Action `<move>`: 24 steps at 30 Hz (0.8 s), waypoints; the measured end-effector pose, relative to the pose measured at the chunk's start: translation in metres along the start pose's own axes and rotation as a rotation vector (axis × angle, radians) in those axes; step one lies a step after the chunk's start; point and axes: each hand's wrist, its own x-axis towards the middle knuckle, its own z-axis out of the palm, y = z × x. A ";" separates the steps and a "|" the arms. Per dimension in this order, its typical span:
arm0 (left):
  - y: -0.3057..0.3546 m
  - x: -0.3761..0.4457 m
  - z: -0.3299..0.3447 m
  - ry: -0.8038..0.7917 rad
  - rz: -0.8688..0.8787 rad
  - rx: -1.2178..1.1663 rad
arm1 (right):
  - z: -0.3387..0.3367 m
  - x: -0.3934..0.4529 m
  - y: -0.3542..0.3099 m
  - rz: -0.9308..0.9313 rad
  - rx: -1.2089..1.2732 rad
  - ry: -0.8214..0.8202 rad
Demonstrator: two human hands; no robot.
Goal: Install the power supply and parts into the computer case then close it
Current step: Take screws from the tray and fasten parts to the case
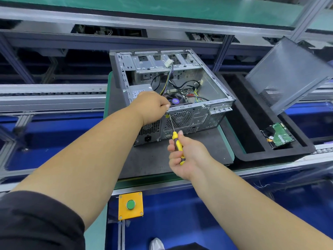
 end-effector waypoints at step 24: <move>0.000 0.002 0.000 -0.007 -0.003 -0.006 | -0.006 -0.003 -0.015 0.120 0.141 -0.200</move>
